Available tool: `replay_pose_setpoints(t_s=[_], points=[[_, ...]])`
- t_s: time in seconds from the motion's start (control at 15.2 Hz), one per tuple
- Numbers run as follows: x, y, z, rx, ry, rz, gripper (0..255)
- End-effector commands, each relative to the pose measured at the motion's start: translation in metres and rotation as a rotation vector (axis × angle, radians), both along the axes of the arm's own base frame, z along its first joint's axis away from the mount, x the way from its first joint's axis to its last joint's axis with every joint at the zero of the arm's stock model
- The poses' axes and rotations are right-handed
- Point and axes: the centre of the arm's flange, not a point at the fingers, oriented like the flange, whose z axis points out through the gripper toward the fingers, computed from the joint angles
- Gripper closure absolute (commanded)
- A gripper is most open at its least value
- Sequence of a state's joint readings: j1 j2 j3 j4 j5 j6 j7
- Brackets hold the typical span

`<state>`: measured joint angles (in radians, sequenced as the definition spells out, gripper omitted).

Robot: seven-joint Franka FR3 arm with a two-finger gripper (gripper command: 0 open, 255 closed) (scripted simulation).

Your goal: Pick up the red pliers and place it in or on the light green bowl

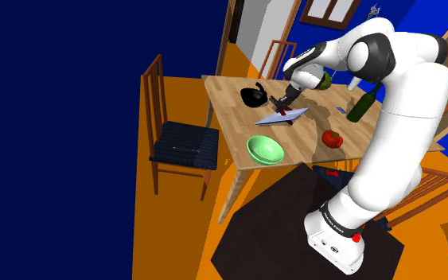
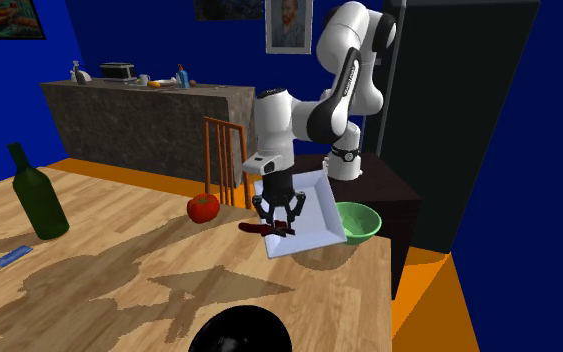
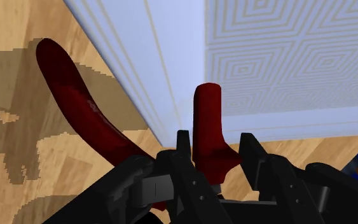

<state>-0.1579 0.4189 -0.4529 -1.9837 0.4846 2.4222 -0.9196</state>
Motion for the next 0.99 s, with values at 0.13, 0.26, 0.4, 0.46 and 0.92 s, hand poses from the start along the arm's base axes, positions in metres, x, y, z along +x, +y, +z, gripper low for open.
replay_pose_setpoints(t_s=[0.13, 0.26, 0.4, 0.46, 0.92], points=[[0.0, 0.0, 0.021, 0.0, 0.0, 0.0, 255], [0.0, 0.0, 0.032, 0.0, 0.0, 0.0, 255], [0.0, 0.0, 0.043, 0.0, 0.0, 0.0, 255], [0.0, 0.0, 0.048, 0.0, 0.0, 0.0, 255], [-0.032, 0.058, 0.057, 0.0, 0.0, 0.0, 255]])
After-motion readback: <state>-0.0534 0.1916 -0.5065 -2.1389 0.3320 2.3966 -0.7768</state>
